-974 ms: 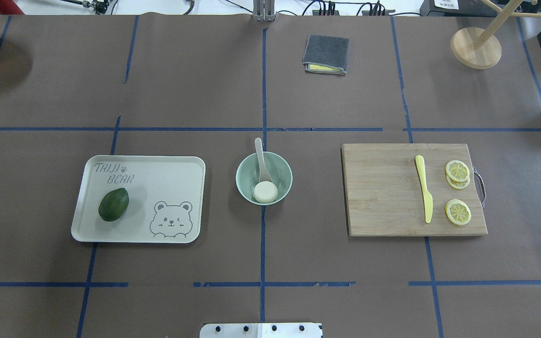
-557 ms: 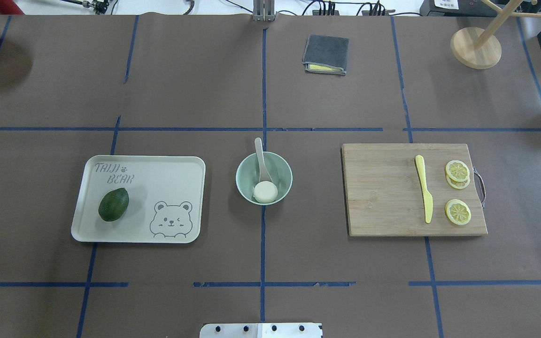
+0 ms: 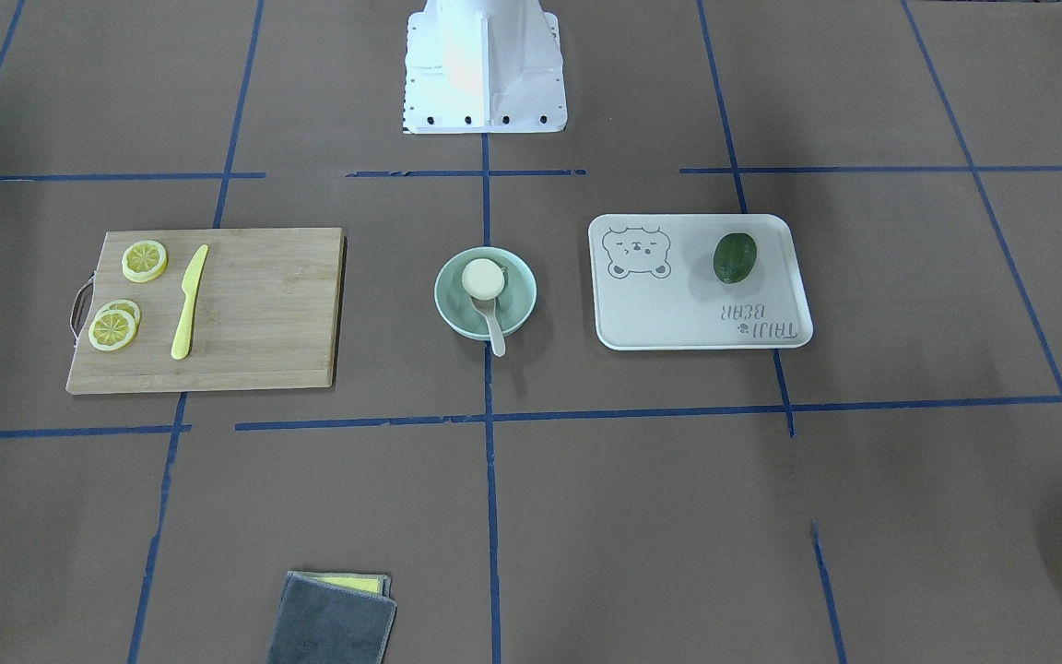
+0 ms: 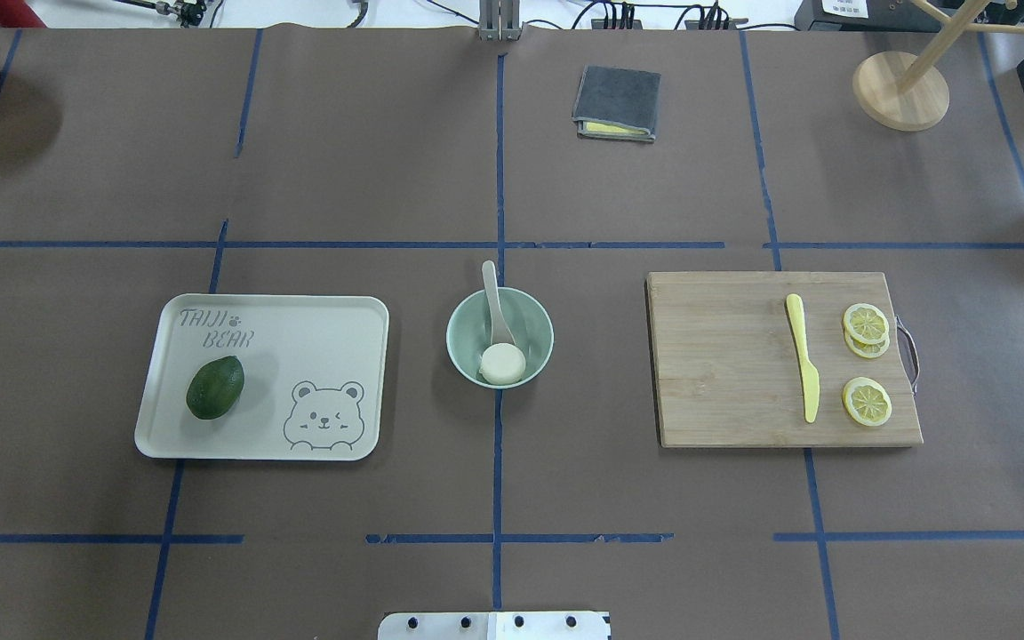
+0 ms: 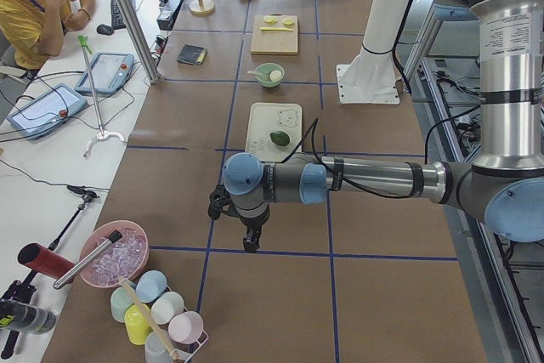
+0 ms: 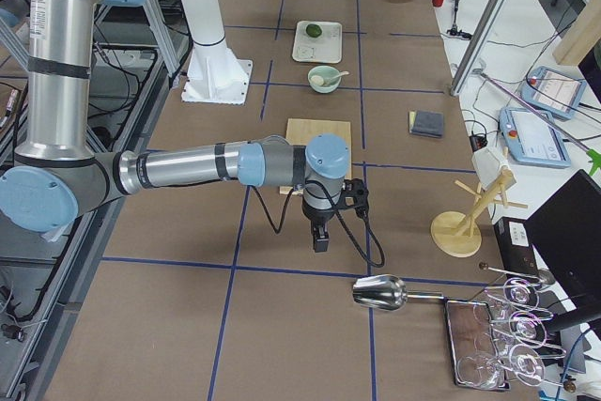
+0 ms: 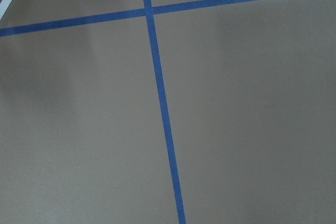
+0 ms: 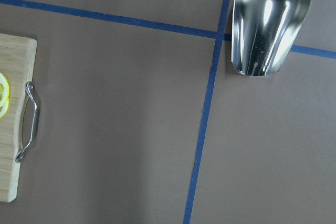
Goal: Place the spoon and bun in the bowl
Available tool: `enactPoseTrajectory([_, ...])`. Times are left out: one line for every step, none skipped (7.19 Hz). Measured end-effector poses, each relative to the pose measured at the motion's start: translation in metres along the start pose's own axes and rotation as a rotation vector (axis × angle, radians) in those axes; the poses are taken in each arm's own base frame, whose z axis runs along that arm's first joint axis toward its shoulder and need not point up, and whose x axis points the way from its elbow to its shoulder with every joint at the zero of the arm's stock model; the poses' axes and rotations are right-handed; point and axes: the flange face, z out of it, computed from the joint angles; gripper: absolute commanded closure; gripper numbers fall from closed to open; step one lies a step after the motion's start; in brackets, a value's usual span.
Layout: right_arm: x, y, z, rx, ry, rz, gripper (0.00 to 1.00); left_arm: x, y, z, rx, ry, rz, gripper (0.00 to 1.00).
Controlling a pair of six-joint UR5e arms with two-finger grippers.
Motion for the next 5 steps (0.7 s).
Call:
enactPoseTrajectory([-0.001,-0.001,-0.001,0.002,0.0,0.01,0.0,0.0,-0.003,-0.001,0.01,-0.009,0.012,0.0])
enactPoseTrajectory([-0.002,-0.002,-0.002,0.005,0.0,0.012,0.0,0.001,-0.007,-0.003,0.019,-0.013,0.021,0.0])
enactPoseTrajectory([-0.003,-0.003,-0.003,0.009,0.001,0.011,0.0,0.002,-0.01,-0.009,0.033,-0.014,0.024,0.0])
enactPoseTrajectory([-0.004,-0.004,-0.004,0.012,0.0,0.009,0.0,0.001,-0.011,-0.022,0.059,-0.017,0.02,0.0])
enactPoseTrajectory([-0.004,-0.004,-0.005,0.012,-0.001,0.011,0.0,-0.003,-0.012,-0.034,0.085,-0.025,0.011,0.0])
